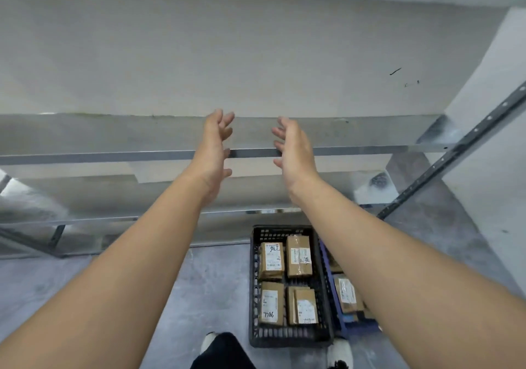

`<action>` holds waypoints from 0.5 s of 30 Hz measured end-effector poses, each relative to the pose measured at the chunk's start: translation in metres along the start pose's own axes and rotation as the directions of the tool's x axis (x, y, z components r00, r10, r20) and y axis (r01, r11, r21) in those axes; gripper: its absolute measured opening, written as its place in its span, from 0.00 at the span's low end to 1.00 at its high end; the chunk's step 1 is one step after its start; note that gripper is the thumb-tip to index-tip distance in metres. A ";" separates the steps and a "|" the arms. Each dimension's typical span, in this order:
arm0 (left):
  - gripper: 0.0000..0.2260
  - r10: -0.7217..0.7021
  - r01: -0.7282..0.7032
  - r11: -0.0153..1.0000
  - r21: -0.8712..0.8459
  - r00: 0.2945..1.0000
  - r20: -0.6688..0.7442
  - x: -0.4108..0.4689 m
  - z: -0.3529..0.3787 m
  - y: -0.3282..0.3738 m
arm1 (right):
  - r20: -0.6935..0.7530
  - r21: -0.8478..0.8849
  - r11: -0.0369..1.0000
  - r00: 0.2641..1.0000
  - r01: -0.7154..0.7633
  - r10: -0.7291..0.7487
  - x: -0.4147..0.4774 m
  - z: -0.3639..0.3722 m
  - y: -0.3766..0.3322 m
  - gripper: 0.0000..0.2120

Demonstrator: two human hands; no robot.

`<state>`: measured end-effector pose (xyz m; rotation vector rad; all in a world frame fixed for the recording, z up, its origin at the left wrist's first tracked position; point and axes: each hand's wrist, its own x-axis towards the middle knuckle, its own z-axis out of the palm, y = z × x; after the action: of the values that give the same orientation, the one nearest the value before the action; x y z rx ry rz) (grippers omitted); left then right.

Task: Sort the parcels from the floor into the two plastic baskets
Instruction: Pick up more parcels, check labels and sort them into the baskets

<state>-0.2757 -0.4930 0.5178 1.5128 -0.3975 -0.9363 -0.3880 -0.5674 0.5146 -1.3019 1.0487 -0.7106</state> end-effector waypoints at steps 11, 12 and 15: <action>0.27 0.248 -0.245 0.968 0.051 0.966 -0.072 -0.084 -0.015 0.155 | 0.086 0.079 0.964 0.962 0.254 -0.260 -0.070 -0.002 -0.163 0.39; 0.27 0.268 -0.265 0.963 0.037 0.959 -0.095 -0.093 -0.015 0.165 | 0.106 0.095 0.957 0.954 0.273 -0.282 -0.075 -0.004 -0.174 0.39; 0.28 0.324 -0.325 0.946 0.020 0.932 -0.163 -0.126 -0.013 0.190 | 0.165 0.095 0.945 0.931 0.312 -0.324 -0.093 -0.010 -0.211 0.24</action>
<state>-0.2911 -0.4293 0.7365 1.4509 -0.5055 -0.5475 -0.4054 -0.5248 0.7406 -1.4651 0.6683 -0.8466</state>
